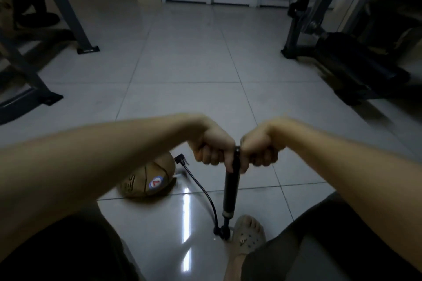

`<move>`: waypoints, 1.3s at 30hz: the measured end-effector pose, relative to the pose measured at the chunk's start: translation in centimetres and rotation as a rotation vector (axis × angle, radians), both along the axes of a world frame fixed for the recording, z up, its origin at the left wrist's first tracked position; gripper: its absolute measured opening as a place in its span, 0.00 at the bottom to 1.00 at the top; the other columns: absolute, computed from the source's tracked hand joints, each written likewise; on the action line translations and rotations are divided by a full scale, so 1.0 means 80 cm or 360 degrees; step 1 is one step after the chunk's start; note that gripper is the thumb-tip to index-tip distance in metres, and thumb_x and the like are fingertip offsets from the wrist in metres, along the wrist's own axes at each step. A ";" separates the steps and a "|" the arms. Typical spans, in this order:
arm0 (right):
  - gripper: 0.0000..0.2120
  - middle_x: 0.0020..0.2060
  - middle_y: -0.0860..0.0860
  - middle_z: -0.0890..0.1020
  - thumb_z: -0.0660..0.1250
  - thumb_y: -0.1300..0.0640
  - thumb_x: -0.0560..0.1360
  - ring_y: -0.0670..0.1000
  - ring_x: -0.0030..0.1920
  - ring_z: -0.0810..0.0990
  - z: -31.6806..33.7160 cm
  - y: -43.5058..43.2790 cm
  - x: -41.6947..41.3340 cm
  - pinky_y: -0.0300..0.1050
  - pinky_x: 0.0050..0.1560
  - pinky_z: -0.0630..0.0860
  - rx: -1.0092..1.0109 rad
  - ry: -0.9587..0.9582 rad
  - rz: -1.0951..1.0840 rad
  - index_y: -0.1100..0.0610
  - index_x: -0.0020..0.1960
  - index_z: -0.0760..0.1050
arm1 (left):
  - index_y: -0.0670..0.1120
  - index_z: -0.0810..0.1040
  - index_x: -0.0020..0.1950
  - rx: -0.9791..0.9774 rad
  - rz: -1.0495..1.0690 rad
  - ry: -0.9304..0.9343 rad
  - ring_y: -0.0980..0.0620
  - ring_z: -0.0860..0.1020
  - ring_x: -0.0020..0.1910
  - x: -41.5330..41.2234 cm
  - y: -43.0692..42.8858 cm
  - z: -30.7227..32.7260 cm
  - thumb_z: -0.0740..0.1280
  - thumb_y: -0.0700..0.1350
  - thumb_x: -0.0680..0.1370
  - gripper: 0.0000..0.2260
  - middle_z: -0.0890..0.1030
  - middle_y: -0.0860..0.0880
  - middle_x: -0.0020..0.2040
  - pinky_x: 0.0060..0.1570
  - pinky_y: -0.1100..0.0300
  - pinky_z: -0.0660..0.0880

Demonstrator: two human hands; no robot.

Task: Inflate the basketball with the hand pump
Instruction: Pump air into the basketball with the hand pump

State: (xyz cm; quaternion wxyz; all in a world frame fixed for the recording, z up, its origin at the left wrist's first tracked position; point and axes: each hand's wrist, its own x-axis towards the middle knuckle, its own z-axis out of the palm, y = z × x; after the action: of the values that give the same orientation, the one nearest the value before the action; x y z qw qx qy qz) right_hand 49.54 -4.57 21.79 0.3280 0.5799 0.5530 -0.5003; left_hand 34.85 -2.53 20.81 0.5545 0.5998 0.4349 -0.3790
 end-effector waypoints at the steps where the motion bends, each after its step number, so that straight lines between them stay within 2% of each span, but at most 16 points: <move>1: 0.19 0.25 0.48 0.59 0.69 0.56 0.78 0.46 0.23 0.55 0.029 0.008 0.002 0.37 0.24 0.53 0.0022 0.0034 -0.0027 0.51 0.33 0.62 | 0.51 0.61 0.33 0.0016 0.0018 -0.0036 0.58 0.54 0.19 -0.003 0.009 0.029 0.64 0.43 0.80 0.18 0.57 0.55 0.23 0.21 0.65 0.49; 4: 0.21 0.25 0.48 0.58 0.69 0.56 0.78 0.46 0.23 0.54 0.081 0.022 0.003 0.37 0.24 0.52 0.0080 0.0092 -0.0058 0.50 0.31 0.62 | 0.52 0.60 0.32 0.0086 0.0034 -0.0121 0.57 0.54 0.20 -0.010 0.029 0.080 0.64 0.42 0.80 0.20 0.58 0.55 0.24 0.22 0.65 0.49; 6: 0.22 0.26 0.48 0.58 0.68 0.57 0.77 0.46 0.24 0.54 0.069 0.019 0.002 0.38 0.25 0.52 0.0083 0.0089 -0.0059 0.50 0.31 0.60 | 0.52 0.61 0.33 0.0041 0.0004 -0.0091 0.57 0.55 0.20 -0.011 0.032 0.069 0.64 0.42 0.80 0.18 0.59 0.55 0.24 0.22 0.65 0.50; 10: 0.19 0.26 0.48 0.59 0.68 0.59 0.76 0.47 0.25 0.54 -0.023 0.004 -0.007 0.40 0.27 0.52 0.0019 0.0009 -0.0029 0.50 0.32 0.62 | 0.52 0.59 0.32 -0.0089 0.0039 -0.0009 0.58 0.54 0.19 -0.007 0.014 -0.025 0.63 0.42 0.80 0.20 0.57 0.55 0.22 0.21 0.65 0.50; 14: 0.15 0.26 0.48 0.59 0.67 0.60 0.76 0.48 0.25 0.54 -0.097 -0.002 -0.015 0.40 0.29 0.52 -0.0050 0.0019 0.0007 0.52 0.35 0.65 | 0.51 0.66 0.23 -0.0171 0.0024 0.0003 0.58 0.53 0.19 -0.009 0.002 -0.102 0.62 0.40 0.80 0.24 0.57 0.55 0.22 0.24 0.63 0.46; 16: 0.12 0.26 0.48 0.59 0.67 0.61 0.75 0.48 0.25 0.55 -0.123 -0.006 -0.021 0.40 0.29 0.52 -0.0072 0.0026 0.0024 0.53 0.36 0.68 | 0.51 0.68 0.26 -0.0188 0.0005 0.0012 0.58 0.53 0.19 -0.014 -0.005 -0.127 0.62 0.40 0.79 0.21 0.56 0.55 0.22 0.24 0.63 0.47; 18: 0.09 0.27 0.49 0.61 0.67 0.60 0.74 0.48 0.26 0.56 -0.142 -0.011 -0.025 0.41 0.29 0.54 -0.0087 0.0021 0.0038 0.54 0.38 0.70 | 0.51 0.67 0.33 -0.0190 0.0017 0.0004 0.58 0.53 0.19 -0.018 -0.012 -0.149 0.63 0.40 0.79 0.16 0.56 0.55 0.22 0.24 0.63 0.47; 20: 0.08 0.27 0.49 0.62 0.68 0.60 0.74 0.48 0.26 0.57 -0.150 -0.015 -0.026 0.42 0.29 0.55 -0.0084 0.0019 0.0052 0.54 0.39 0.71 | 0.51 0.65 0.34 -0.0167 0.0029 -0.0006 0.57 0.53 0.20 -0.018 -0.017 -0.160 0.64 0.40 0.78 0.15 0.57 0.55 0.23 0.24 0.64 0.48; 24: 0.11 0.27 0.49 0.62 0.69 0.59 0.74 0.48 0.26 0.58 -0.120 -0.007 -0.021 0.41 0.29 0.56 -0.0080 -0.0018 0.0054 0.54 0.37 0.69 | 0.51 0.67 0.33 -0.0116 -0.0046 0.0041 0.57 0.53 0.20 -0.010 -0.005 -0.128 0.64 0.40 0.78 0.15 0.57 0.55 0.24 0.26 0.63 0.47; 29: 0.19 0.26 0.47 0.60 0.69 0.58 0.76 0.47 0.24 0.55 -0.001 0.047 0.001 0.37 0.25 0.52 0.0058 0.0021 -0.0066 0.51 0.33 0.63 | 0.52 0.63 0.30 -0.0045 -0.0027 -0.0043 0.58 0.54 0.20 -0.003 0.059 -0.003 0.63 0.40 0.79 0.19 0.58 0.55 0.23 0.22 0.64 0.49; 33: 0.21 0.25 0.47 0.58 0.67 0.57 0.78 0.46 0.23 0.53 0.073 0.075 0.017 0.37 0.24 0.51 0.0128 0.0062 -0.0136 0.50 0.32 0.60 | 0.52 0.60 0.33 0.0112 -0.0061 -0.0142 0.57 0.54 0.21 0.006 0.092 0.073 0.64 0.42 0.79 0.19 0.57 0.55 0.24 0.26 0.62 0.47; 35: 0.21 0.24 0.47 0.58 0.67 0.58 0.78 0.46 0.23 0.53 0.058 0.073 0.019 0.37 0.24 0.51 0.0078 0.0057 -0.0156 0.50 0.31 0.60 | 0.52 0.61 0.34 0.0052 -0.0090 -0.0112 0.57 0.54 0.21 0.009 0.093 0.060 0.64 0.41 0.79 0.17 0.57 0.55 0.24 0.26 0.62 0.47; 39: 0.20 0.26 0.48 0.59 0.67 0.61 0.75 0.47 0.26 0.54 -0.034 0.063 0.010 0.40 0.27 0.51 0.0033 0.0021 -0.0166 0.50 0.31 0.60 | 0.52 0.64 0.33 -0.0086 -0.0069 -0.0060 0.57 0.54 0.21 0.008 0.087 -0.037 0.64 0.40 0.79 0.16 0.58 0.55 0.24 0.25 0.63 0.48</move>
State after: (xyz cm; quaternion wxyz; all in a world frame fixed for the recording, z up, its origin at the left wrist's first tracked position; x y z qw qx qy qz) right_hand 50.31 0.44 19.08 0.2920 0.6078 0.5294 -0.5148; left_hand 35.46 4.41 17.83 0.5704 0.6009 0.4009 -0.3910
